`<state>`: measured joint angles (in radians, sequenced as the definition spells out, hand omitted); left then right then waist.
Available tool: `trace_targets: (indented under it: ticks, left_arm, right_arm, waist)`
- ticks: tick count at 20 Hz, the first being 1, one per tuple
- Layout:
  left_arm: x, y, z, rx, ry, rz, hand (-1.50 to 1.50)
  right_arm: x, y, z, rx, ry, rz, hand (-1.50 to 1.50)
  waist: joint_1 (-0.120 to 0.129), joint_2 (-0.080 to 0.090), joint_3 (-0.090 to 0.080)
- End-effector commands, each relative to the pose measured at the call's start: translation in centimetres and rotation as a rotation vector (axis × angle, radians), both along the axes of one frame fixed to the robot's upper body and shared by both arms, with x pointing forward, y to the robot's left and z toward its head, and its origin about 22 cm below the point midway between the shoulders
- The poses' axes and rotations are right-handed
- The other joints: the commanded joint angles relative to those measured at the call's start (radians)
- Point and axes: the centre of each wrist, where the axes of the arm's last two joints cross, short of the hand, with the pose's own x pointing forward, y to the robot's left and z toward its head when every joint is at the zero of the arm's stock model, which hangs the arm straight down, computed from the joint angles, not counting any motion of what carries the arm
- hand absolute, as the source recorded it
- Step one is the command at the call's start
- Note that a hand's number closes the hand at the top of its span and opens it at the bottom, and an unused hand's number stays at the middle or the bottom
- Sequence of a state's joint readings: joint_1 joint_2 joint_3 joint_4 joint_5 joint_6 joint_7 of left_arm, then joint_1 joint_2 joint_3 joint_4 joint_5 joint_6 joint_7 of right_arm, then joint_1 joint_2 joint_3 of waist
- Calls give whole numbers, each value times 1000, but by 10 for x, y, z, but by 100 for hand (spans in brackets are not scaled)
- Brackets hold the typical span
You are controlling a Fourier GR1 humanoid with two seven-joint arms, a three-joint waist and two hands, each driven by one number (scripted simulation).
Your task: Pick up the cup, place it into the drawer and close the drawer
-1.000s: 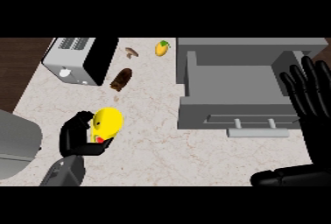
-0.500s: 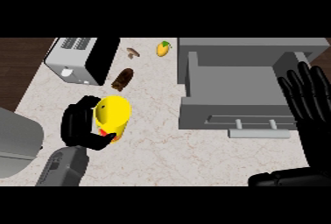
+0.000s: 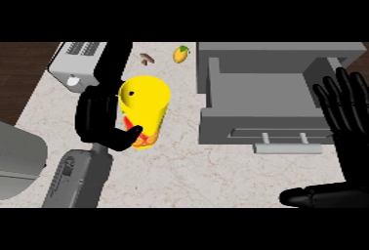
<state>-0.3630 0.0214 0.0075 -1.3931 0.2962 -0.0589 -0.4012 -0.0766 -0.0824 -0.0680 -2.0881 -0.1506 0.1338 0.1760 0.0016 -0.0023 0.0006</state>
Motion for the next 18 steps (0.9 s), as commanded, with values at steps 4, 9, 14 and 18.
trace_targets:
  ticks: [4,9,14,18]
  left_arm:
    - [21,-38,69,42,-11,-14,150]
    - [34,-59,89,66,-16,4,150]
    - [53,-79,117,127,-13,-11,150]
    - [65,-113,142,148,-17,-6,150]
  right_arm:
    - [9,18,-6,-1,5,-4,-150]
    - [-18,-25,0,-26,-17,9,-150]
    - [-4,-9,8,-5,14,8,-150]
    - [-4,-15,8,-5,0,-5,-150]
  waist:
    - [-4,2,-1]
    - [-12,1,0]
    - [-9,2,-1]
    - [-17,3,0]
